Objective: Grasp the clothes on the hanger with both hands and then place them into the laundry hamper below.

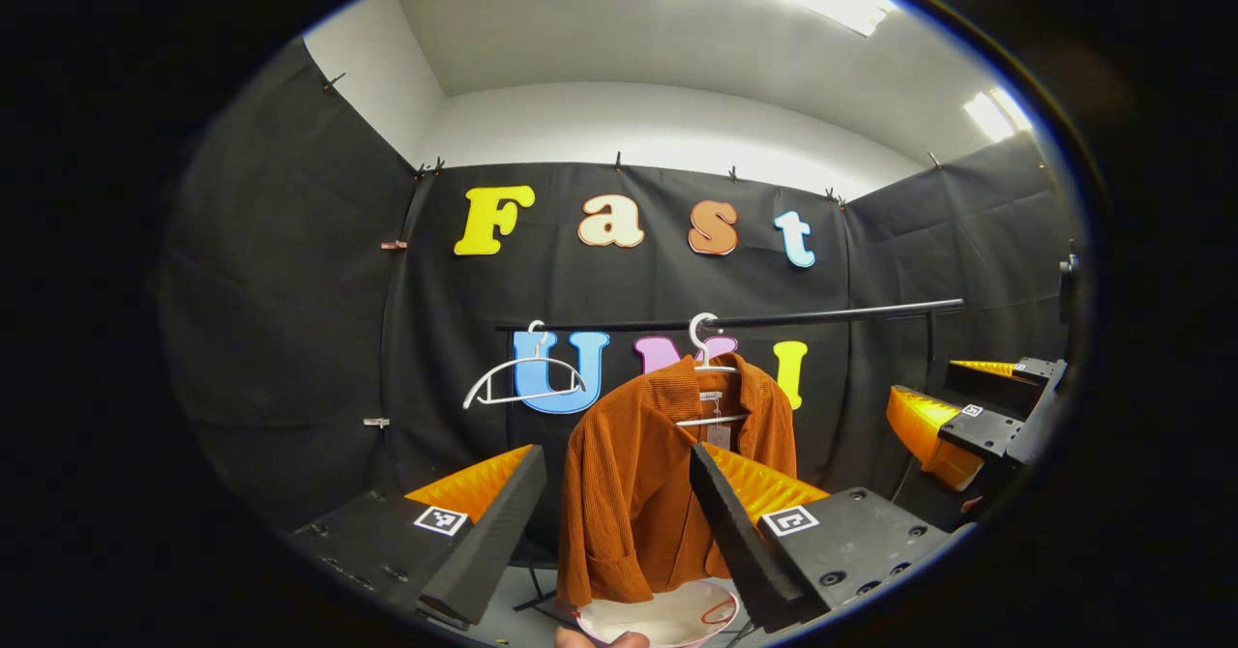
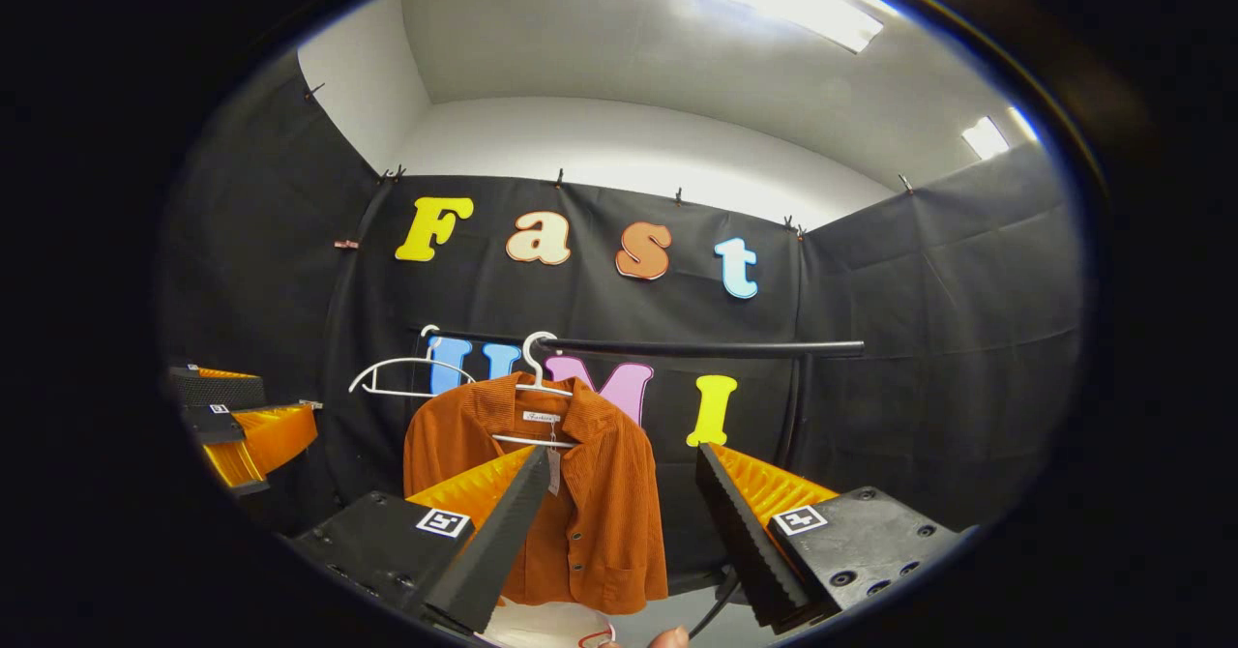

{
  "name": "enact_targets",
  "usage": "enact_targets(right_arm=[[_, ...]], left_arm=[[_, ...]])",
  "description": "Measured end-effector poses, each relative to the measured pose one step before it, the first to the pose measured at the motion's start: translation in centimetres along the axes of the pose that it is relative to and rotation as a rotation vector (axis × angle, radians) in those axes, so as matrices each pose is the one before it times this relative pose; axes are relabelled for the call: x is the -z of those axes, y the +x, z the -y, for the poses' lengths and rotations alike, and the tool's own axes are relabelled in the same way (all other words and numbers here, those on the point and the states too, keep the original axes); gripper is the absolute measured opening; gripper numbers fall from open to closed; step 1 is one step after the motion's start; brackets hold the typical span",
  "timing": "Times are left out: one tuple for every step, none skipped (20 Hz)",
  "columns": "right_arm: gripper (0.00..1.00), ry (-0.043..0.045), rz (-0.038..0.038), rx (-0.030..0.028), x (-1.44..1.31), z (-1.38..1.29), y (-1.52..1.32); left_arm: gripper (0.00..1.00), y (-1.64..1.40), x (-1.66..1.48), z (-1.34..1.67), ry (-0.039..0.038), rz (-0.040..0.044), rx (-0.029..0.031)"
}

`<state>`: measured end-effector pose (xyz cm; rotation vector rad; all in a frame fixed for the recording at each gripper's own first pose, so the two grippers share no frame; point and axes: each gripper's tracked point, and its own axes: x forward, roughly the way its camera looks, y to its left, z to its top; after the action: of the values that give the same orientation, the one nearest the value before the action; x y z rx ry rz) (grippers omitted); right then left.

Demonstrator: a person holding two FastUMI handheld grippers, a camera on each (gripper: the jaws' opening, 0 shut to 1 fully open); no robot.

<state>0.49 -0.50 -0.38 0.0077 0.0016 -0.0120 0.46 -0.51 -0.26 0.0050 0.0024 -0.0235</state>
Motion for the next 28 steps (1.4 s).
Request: enact_targets(right_arm=[[0.97, 0.00291, 0.00202, 0.00144, 0.046, 0.025, 0.117], [0.99, 0.00092, 0.00127, 0.00155, 0.014, 0.094, 0.042], [0.97, -0.00157, -0.00249, -0.00048, 0.198, 0.051, 0.132], [0.97, -0.00451, -0.00319, -0.00281, 0.26, 0.013, 0.138], [0.97, -0.00359, 0.00119, -0.00141, 0.232, 0.026, 0.216], [0.97, -0.00036, 0.00375, -0.00609, 0.248, -0.003, 0.217], [0.97, -0.00123, -0.0018, -0.00393, 0.381, 0.025, 0.391], [0.97, 0.00289, -0.00279, -0.00413, 0.53, -0.072, 0.981], [0.97, 0.00846, -0.00521, -0.00645, 0.604, -0.129, 1.072], [0.97, 0.01065, -0.00484, -0.00622, 0.598, -0.117, 1.36], [0.98, 0.00839, -0.00222, -0.00665, 0.633, 0.033, 1.161], [0.98, 0.00407, -0.00242, -0.00799, 0.719, 0.159, 1.124], [0.99, -0.00035, -0.00397, -0.0094, 0.787, 0.094, 1.172], [0.98, -0.00083, -0.00774, -0.01038, 0.898, 0.105, 1.393], [0.98, -0.0008, -0.01039, -0.01378, 0.984, 0.028, 1.323], [0.98, -0.00041, -0.00941, -0.01589, 0.945, -0.047, 1.27], [0.98, -0.00038, -0.00478, -0.01336, 0.757, -0.028, 1.382], [0.98, -0.00203, -0.00412, -0.01518, 0.708, 0.088, 1.334], [0.98, -0.00439, -0.0033, -0.01333, 0.746, 0.049, 1.064], [0.98, -0.00485, -0.00408, -0.01571, 0.668, 0.15, 0.903], [0.98, -0.00293, -0.00444, -0.01521, 0.694, 0.035, 0.848], [0.98, 0.00286, -0.00566, -0.01535, 0.655, 0.033, 0.855], [0.98, 0.00821, -0.00588, -0.01302, 0.68, -0.038, 0.892], [0.98, 0.01015, -0.00879, -0.01084, 0.666, 0.009, 0.883], [0.98, 0.00701, -0.01268, -0.00816, 0.833, -0.047, 0.851], [0.98, 0.00276, -0.01138, -0.00551, 0.676, 0.039, 0.813], [0.98, 0.00302, -0.00815, -0.00509, 0.637, 0.045, 0.811], [0.98, 0.00452, -0.00653, -0.00593, 0.439, -0.025, 0.747]], left_arm=[[0.95, 0.075, 0.174, 0.136, 0.00212, 0.00029, 0.00319], [0.95, 0.071, 0.031, 0.163, 0.0029, -0.00054, 0.00277], [0.95, 0.343, 0.271, 0.23, 0.0023, -0.00337, 0.00623], [0.95, 0.303, 0.183, 0.24, 0.00204, -0.00348, 0.00735], [0.95, 0.43, 0.336, 0.309, 0.00215, -0.00285, 0.00638], [0.95, 0.49, 0.255, 0.296, 0.00234, -0.003, 0.00555], [0.95, 0.648, 0.31, 0.342, 0.00242, -0.00204, 0.00749], [0.95, 0.615, 0.364, 0.408, 0.0027, -0.0013, 0.00593], [0.95, 0.753, 0.452, 0.381, 0.00299, -0.0023, 0.00624], [0.95, 0.893, 0.307, 0.254, 0.00533, -0.00071, 0.00384], [0.94, 0.971, 0.334, 0.32, 0.00615, 0.00349, 0.00134], [0.94, 1.036, 0.264, 0.374, 0.00386, 0.00196, 0.00031], [0.95, 1.059, 0.477, 0.285, 0.00246, 0.00474, -0.00126], [0.95, 1.267, 0.323, 0.395, 0.00625, 0.00418, -0.00002], [0.95, 1.217, 0.502, 0.346, 0.00897, 0.00235, -0.00047], [0.95, 1.297, 0.497, 0.534, 0.00638, -0.00032, 0.00424], [0.95, 1.227, 0.747, 0.595, -0.00262, -0.00081, 0.00754], [0.94, 1.307, 0.505, 0.583, -0.00993, -0.00296, 0.00738], [0.95, 1.375, 0.739, 0.386, -0.00646, -0.00531, 0.00442], [0.92, 1.122, 0.558, 0.181, 0.00021, -0.00693, -0.00464], [0.95, 1.178, 0.613, -0.04, 0.00462, -0.00228, -0.00783], [0.95, 1.15, 0.541, -0.012, 0.00694, -0.00621, -0.01036], [0.95, 1.184, 0.845, 0.058, 0.00917, -0.00599, -0.00879], [0.95, 1.147, 0.689, -0.067, 0.01049, -0.00758, -0.00652], [0.95, 1.094, 0.808, 0.051, 0.01222, -0.00732, -0.00707], [0.95, 0.939, 0.537, 0.054, 0.01127, -0.00346, -0.00529], [0.94, 0.908, 0.401, -0.054, 0.00754, 0.00162, -0.00824], [0.94, 0.816, 0.299, -0.104, 0.00238, 0.00284, -0.01245]])
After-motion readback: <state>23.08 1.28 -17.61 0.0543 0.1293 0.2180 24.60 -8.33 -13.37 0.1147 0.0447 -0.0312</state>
